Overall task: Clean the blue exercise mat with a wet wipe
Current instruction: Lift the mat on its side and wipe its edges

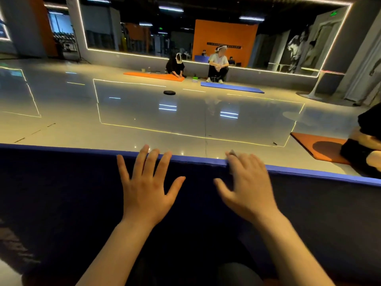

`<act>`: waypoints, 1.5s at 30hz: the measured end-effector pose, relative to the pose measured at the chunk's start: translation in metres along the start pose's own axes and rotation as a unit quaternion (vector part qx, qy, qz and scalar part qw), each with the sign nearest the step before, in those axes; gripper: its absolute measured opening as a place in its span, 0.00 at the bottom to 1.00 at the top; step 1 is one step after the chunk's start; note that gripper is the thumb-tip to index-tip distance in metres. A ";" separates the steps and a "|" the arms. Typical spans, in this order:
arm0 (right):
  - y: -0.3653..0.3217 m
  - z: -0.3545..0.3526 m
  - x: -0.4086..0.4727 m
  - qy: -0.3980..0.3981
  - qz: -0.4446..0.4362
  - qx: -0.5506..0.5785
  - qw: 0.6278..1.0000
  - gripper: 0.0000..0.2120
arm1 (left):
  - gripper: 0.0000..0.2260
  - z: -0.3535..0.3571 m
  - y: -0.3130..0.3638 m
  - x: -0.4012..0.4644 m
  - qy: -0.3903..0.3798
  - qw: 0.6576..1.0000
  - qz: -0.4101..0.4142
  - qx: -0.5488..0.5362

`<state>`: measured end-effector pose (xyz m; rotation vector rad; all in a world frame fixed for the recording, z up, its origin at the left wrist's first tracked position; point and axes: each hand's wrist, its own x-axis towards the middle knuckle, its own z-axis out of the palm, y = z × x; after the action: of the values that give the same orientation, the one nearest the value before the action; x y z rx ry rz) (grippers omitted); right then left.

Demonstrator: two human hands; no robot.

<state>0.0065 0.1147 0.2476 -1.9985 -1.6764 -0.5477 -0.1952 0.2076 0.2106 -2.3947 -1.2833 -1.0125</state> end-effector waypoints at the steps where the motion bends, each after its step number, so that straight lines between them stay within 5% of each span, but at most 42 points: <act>1: -0.017 0.006 0.002 0.007 -0.022 0.006 1.000 0.31 | 0.26 0.001 0.001 -0.002 0.002 1.000 -0.002 0.001; 8: -0.011 0.014 0.007 0.048 -0.111 -0.040 0.992 0.28 | 0.24 0.002 -0.015 0.002 0.013 1.000 0.020 0.011; 15: 0.106 -0.028 -0.031 0.065 -0.023 -0.140 0.988 0.39 | 0.24 0.007 -0.007 -0.001 0.023 0.999 0.006 -0.025; 19: 0.065 -0.003 -0.025 0.113 0.050 -0.066 0.990 0.40 | 0.25 0.005 -0.004 0.000 0.004 0.999 -0.016 -0.044; 26: -0.043 0.042 0.004 0.146 -0.017 0.009 0.989 0.32 | 0.27 0.002 -0.008 -0.004 -0.010 1.000 -0.011 -0.027; 31: 0.004 0.024 -0.009 0.155 -0.113 -0.046 0.980 0.28 | 0.27 0.001 -0.012 -0.006 -0.002 1.000 0.005 -0.021; 38: 0.099 -0.015 -0.041 0.168 0.000 -0.109 0.980 0.28 | 0.27 0.003 -0.008 -0.006 0.007 0.999 0.002 -0.032; 42: 0.064 0.002 -0.030 0.195 0.067 -0.023 0.978 0.32 | 0.27 0.002 -0.002 -0.006 0.003 0.999 -0.013 -0.048; 45: -0.002 0.016 -0.019 0.170 0.014 0.047 0.984 0.29 | 0.26 0.002 -0.002 -0.005 0.008 0.999 -0.015 -0.045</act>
<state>0.0013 0.1095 0.2238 -1.7436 -1.4366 -0.7399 -0.1975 0.2063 0.2050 -2.4336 -1.2995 -1.1185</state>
